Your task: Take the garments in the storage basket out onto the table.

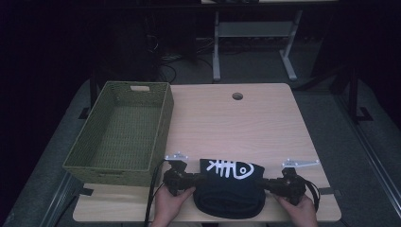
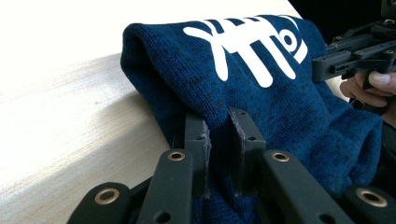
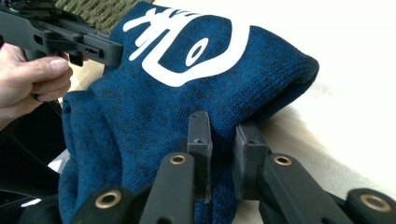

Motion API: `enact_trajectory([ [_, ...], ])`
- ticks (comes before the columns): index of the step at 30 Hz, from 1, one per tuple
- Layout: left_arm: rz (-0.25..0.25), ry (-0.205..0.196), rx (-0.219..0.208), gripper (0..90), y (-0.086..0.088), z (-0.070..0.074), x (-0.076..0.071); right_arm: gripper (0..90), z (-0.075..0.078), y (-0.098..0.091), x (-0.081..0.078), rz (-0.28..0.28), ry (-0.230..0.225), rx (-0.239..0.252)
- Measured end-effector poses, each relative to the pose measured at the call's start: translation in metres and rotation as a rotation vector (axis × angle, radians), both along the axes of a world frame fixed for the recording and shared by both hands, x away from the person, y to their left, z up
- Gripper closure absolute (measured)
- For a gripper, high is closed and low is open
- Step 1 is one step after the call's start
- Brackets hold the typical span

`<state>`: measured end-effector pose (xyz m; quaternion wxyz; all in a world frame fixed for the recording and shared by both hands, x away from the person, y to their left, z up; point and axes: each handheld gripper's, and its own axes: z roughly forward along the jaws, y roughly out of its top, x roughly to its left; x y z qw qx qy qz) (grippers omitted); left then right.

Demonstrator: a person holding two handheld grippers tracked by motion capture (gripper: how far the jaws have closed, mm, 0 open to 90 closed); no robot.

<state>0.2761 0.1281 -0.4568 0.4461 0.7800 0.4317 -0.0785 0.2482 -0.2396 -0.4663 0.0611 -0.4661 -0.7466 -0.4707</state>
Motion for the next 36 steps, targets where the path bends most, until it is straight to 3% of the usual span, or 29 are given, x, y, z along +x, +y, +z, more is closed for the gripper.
enact_trajectory([
  [8, 0.009, 0.003, -0.022, 80.7, 0.002, 0.004, 0.002, 79.3, 0.003, 0.0, 0.002, 0.0, 0.002, 0.008],
  [20, 0.006, -0.049, -0.027, 80.9, 0.004, 0.038, 0.006, 79.5, 0.025, -0.001, 0.01, -0.004, -0.032, 0.043],
  [36, 0.028, -0.084, -0.045, 80.9, 0.027, 0.078, 0.012, 79.5, 0.06, 0.017, 0.03, 0.017, -0.071, 0.072],
])
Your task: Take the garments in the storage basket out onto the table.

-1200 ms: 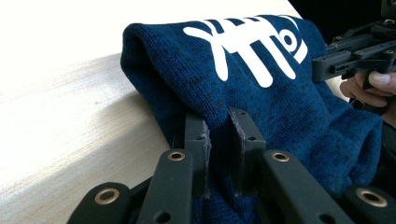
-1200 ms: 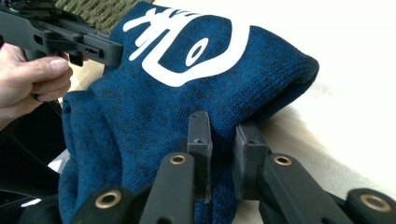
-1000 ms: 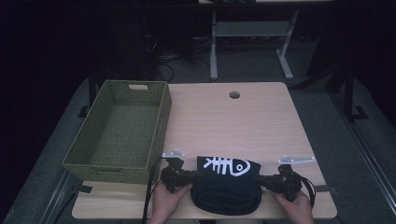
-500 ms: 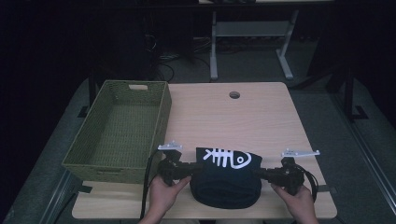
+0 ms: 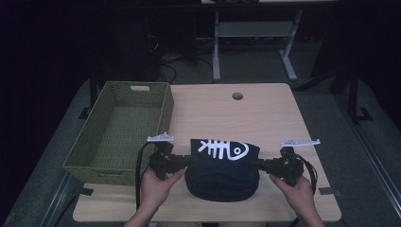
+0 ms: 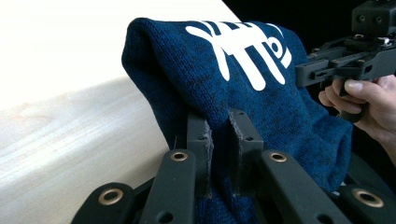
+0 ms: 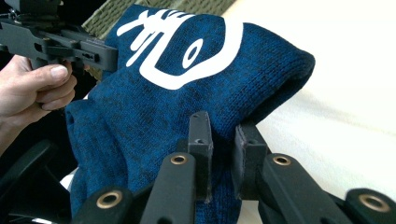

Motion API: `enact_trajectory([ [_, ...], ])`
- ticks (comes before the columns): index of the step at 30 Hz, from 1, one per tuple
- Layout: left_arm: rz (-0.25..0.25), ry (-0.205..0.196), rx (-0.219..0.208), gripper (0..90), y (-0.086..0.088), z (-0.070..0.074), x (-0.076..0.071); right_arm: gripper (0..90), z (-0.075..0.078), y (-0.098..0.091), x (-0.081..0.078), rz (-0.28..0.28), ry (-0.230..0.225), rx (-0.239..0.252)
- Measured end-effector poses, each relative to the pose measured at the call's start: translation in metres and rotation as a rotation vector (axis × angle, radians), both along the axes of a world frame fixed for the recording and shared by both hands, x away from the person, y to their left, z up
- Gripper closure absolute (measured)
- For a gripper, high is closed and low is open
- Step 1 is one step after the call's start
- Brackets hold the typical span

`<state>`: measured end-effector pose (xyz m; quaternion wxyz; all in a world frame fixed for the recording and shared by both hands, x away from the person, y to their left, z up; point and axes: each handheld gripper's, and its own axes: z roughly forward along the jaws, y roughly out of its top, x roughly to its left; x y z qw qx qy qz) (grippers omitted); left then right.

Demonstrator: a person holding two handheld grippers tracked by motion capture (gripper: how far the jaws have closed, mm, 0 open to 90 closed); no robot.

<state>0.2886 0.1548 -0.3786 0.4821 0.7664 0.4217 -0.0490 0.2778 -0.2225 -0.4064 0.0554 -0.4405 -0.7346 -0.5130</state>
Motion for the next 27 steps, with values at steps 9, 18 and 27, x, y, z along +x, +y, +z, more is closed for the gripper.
enact_trajectory([
  [9, 0.012, -0.013, -0.015, 80.8, 0.015, 0.017, 0.005, 79.5, 0.016, 0.012, 0.011, 0.017, -0.012, 0.007],
  [18, 0.023, -0.025, -0.025, 80.8, 0.03, 0.034, 0.007, 79.4, 0.03, 0.025, 0.022, 0.033, -0.011, 0.023],
  [27, 0.042, -0.038, -0.037, 80.8, 0.051, 0.05, 0.01, 79.4, 0.051, 0.044, 0.031, 0.054, -0.033, 0.02],
])
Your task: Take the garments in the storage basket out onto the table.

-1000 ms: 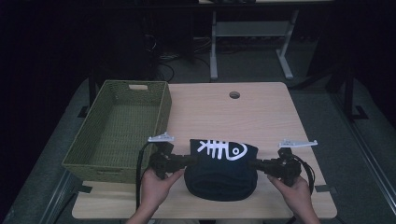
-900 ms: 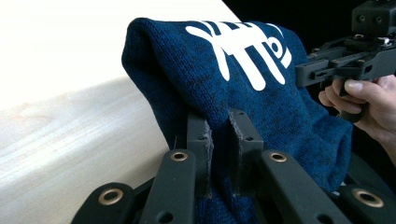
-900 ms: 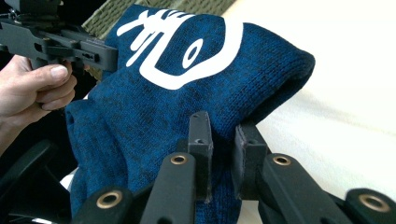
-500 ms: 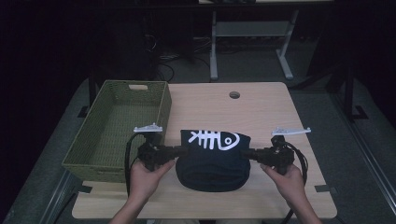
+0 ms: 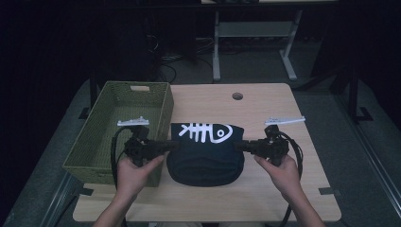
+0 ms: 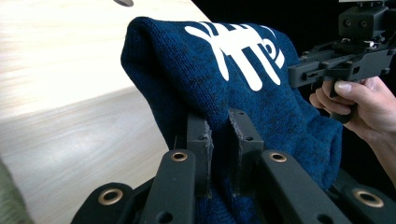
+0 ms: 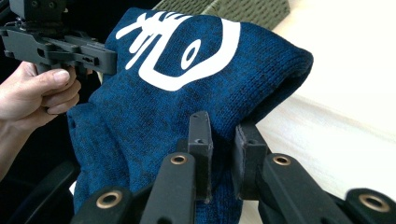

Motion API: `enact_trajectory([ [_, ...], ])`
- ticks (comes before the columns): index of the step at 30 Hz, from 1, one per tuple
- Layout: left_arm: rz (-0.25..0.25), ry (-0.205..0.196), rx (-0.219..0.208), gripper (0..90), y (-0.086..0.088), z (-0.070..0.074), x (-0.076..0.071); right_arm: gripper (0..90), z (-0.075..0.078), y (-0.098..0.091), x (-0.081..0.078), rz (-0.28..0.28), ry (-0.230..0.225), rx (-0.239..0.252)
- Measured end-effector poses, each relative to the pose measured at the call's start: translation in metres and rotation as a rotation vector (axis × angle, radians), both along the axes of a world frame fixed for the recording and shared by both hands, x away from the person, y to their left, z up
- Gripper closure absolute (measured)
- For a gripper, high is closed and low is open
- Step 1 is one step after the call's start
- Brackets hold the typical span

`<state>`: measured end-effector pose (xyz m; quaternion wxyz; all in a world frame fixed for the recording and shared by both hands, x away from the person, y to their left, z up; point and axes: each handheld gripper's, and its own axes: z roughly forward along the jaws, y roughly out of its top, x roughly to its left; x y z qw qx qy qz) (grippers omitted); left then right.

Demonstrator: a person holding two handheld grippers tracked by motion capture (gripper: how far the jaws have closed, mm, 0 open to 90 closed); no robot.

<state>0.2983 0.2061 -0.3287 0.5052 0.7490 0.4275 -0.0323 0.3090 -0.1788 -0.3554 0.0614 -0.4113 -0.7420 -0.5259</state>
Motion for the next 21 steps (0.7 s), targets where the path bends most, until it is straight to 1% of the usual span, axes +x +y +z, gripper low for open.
enact_trajectory([
  [2, 0.007, 0.004, -0.007, 80.8, 0.005, 0.002, 0.0, 79.4, 0.003, 0.005, 0.003, 0.006, 0.002, 0.001],
  [8, 0.022, -0.003, -0.001, 80.8, 0.021, 0.01, 0.001, 79.4, 0.013, 0.022, 0.009, 0.023, 0.0, -0.001],
  [12, 0.03, -0.003, -0.001, 80.8, 0.035, 0.018, 0.002, 79.4, 0.019, 0.035, 0.015, 0.041, -0.003, 0.005],
  [21, 0.047, 0.0, -0.001, 80.8, 0.065, 0.032, 0.006, 79.4, 0.035, 0.066, 0.027, 0.071, -0.009, 0.0],
])
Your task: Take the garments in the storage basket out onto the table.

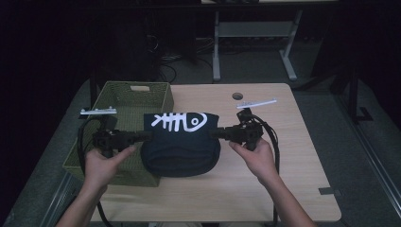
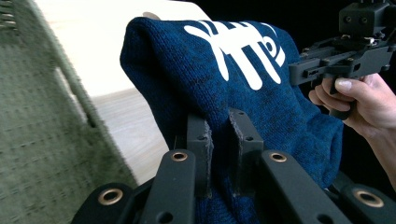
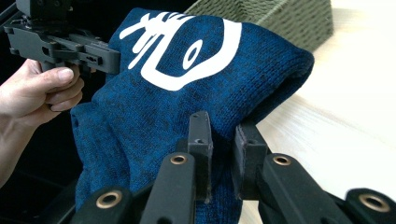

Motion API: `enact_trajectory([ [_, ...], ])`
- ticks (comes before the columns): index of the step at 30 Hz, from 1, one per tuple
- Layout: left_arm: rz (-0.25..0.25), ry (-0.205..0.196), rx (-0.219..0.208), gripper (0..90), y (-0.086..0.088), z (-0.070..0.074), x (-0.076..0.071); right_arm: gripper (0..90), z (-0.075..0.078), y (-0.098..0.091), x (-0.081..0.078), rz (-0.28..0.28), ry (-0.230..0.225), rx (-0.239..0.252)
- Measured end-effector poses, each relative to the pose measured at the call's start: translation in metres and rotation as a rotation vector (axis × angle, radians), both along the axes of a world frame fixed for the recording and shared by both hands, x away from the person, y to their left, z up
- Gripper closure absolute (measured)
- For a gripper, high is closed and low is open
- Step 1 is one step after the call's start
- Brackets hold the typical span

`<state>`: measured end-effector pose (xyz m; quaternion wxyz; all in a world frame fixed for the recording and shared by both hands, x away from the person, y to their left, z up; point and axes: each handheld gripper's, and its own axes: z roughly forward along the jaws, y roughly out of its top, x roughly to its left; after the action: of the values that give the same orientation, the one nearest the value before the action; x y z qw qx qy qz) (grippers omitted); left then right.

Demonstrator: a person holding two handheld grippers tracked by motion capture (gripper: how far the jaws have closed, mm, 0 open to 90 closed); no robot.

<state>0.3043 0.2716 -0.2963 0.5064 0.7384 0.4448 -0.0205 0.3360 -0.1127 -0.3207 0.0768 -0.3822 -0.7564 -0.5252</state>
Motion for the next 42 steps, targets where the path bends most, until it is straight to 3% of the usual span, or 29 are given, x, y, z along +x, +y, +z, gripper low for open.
enact_trajectory([
  [9, 0.019, 0.0, 0.0, 80.7, 0.04, 0.011, 0.01, 79.4, 0.012, 0.038, 0.017, 0.029, 0.01, 0.001],
  [21, 0.056, 0.009, 0.015, 80.7, 0.094, 0.013, 0.024, 79.3, 0.016, 0.097, 0.042, 0.057, 0.028, -0.013],
  [31, 0.082, 0.026, 0.009, 80.5, 0.131, 0.005, 0.036, 79.3, 0.013, 0.136, 0.058, 0.078, 0.04, -0.021],
  [42, 0.106, 0.049, 0.025, 80.5, 0.156, -0.008, 0.05, 79.3, 0.001, 0.168, 0.074, 0.076, 0.061, -0.031],
])
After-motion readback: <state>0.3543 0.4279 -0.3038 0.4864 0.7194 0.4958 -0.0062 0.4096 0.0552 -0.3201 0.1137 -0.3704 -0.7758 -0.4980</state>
